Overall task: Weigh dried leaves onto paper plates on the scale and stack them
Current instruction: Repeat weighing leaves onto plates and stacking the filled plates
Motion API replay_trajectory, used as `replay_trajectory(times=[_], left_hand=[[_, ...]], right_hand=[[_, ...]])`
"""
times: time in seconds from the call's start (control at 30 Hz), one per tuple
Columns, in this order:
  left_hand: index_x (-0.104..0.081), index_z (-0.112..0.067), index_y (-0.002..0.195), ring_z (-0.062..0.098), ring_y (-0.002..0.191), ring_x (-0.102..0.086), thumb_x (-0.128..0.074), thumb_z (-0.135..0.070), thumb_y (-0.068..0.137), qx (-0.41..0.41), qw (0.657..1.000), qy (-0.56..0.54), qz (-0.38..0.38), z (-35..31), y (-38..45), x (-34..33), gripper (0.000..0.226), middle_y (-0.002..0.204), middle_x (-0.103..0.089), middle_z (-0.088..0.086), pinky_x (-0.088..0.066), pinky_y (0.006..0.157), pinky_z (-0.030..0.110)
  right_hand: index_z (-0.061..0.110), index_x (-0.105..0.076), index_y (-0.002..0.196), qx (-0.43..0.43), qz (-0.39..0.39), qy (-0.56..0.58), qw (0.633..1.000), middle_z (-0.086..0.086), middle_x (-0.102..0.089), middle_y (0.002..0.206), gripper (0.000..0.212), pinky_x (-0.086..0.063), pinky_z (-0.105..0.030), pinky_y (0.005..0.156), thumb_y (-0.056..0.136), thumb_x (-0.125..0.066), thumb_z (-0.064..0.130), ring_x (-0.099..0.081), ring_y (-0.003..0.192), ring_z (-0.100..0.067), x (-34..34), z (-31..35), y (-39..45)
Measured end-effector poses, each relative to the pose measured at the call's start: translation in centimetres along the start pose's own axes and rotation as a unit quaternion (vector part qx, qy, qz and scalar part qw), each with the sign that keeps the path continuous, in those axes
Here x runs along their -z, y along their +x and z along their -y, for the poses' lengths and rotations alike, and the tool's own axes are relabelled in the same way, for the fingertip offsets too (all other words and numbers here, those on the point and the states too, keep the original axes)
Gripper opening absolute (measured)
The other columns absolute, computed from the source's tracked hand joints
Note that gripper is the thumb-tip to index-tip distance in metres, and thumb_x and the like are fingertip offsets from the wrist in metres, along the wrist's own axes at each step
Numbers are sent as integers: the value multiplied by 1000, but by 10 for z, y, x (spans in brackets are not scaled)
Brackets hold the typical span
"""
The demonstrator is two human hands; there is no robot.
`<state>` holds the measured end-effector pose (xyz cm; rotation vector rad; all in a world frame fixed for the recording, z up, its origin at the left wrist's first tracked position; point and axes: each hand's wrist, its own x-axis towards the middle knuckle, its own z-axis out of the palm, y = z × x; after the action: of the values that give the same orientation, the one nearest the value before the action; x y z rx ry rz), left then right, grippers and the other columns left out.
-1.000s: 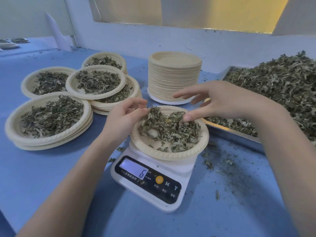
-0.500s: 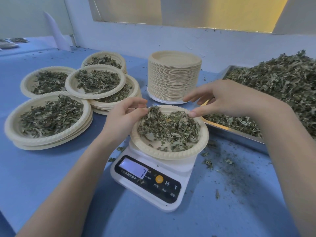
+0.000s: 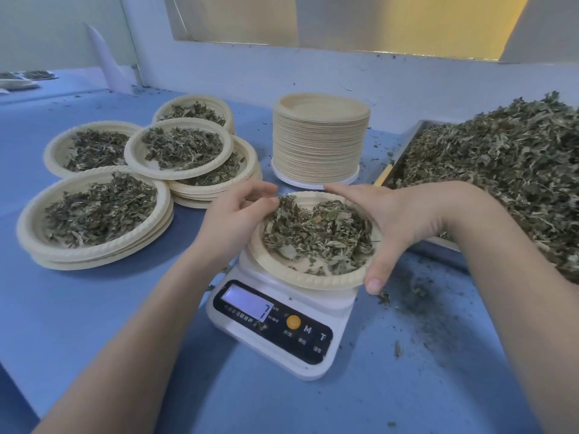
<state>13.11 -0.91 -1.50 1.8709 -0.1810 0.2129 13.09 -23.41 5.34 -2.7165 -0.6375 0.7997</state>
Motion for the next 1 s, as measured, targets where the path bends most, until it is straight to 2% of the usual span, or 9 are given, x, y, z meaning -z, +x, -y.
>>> replay_trajectory(times=[0.07, 0.13, 0.23, 0.4, 0.63, 0.73, 0.77, 0.9, 1.0], left_hand=[[-65, -21, 113, 11, 98, -60, -59, -19, 89, 6, 1000, 10, -8, -3, -2, -6, 25, 108, -66, -2, -45, 94, 30], [-61, -20, 120, 11, 104, -57, -58, -21, 89, 0, 999, 27, -19, -7, -4, -11, 31, 113, -64, -3, -42, 100, 34], [-61, -21, 120, 15, 110, -54, -55, -20, 91, 0, 998, 52, -47, -11, -3, -8, 30, 112, -63, 0, -40, 100, 35], [-60, -17, 123, 6, 105, -48, -41, -8, 95, 33, 996, 53, -56, -6, -8, -3, 35, 112, -57, -8, -35, 89, 19], [-64, -25, 107, -9, 64, -55, -41, -10, 94, 5, 994, 35, -106, -22, -6, 36, 30, 79, -60, -16, -46, 61, 12], [-67, -18, 112, 23, 82, -62, -44, -10, 92, 25, 988, 3, -155, -27, -7, 73, 31, 90, -69, 8, -51, 84, 40], [-68, -19, 110, 27, 84, -62, -45, -10, 91, 30, 984, 0, -175, -27, -8, 87, 31, 92, -69, 14, -50, 86, 42], [-68, -26, 99, 21, 107, -59, -47, -10, 88, 52, 963, 36, -264, -17, -18, 141, 28, 104, -66, 1, -43, 101, 38], [-67, -24, 102, 22, 112, -57, -47, -8, 87, 72, 946, 38, -312, -6, -25, 170, 30, 112, -66, 4, -42, 103, 40]], right_hand=[[55, 11, 141, 17, -24, 30, 999, 23, 2, 155, 146, -17, -22, 111, 33, -87, 56, -8, 135, 8, -3, -4, 1], [56, 8, 141, 38, -70, 46, 996, 21, -12, 154, 143, -22, -5, 93, 36, -88, 55, -19, 120, 16, -4, -6, 2], [59, 7, 139, 70, -105, 73, 989, 23, -16, 150, 140, -21, 7, 77, 37, -89, 54, -21, 108, 25, -7, -9, 6], [58, 12, 139, 72, -55, 79, 993, 29, 2, 151, 149, -13, -20, 112, 28, -88, 59, -5, 136, 11, -17, 1, 13], [59, 0, 140, 113, -145, 60, 981, 31, -17, 145, 141, -17, 3, 88, 31, -89, 58, -19, 122, 22, 4, 34, 10], [54, -7, 143, 153, -171, 63, 971, 23, -24, 148, 137, -21, -10, 97, 30, -84, 60, -23, 123, 17, 14, 67, 23], [53, -10, 144, 168, -178, 70, 967, 19, -26, 150, 135, -23, -13, 100, 31, -83, 59, -25, 125, 15, 16, 79, 30], [47, -18, 145, 215, -183, 108, 953, 6, -31, 151, 134, -29, -19, 107, 29, -85, 52, -34, 132, 3, 20, 124, 65], [38, -22, 147, 241, -171, 137, 945, 2, -36, 147, 132, -33, -18, 104, 31, -86, 45, -43, 128, -2, 17, 150, 91]])
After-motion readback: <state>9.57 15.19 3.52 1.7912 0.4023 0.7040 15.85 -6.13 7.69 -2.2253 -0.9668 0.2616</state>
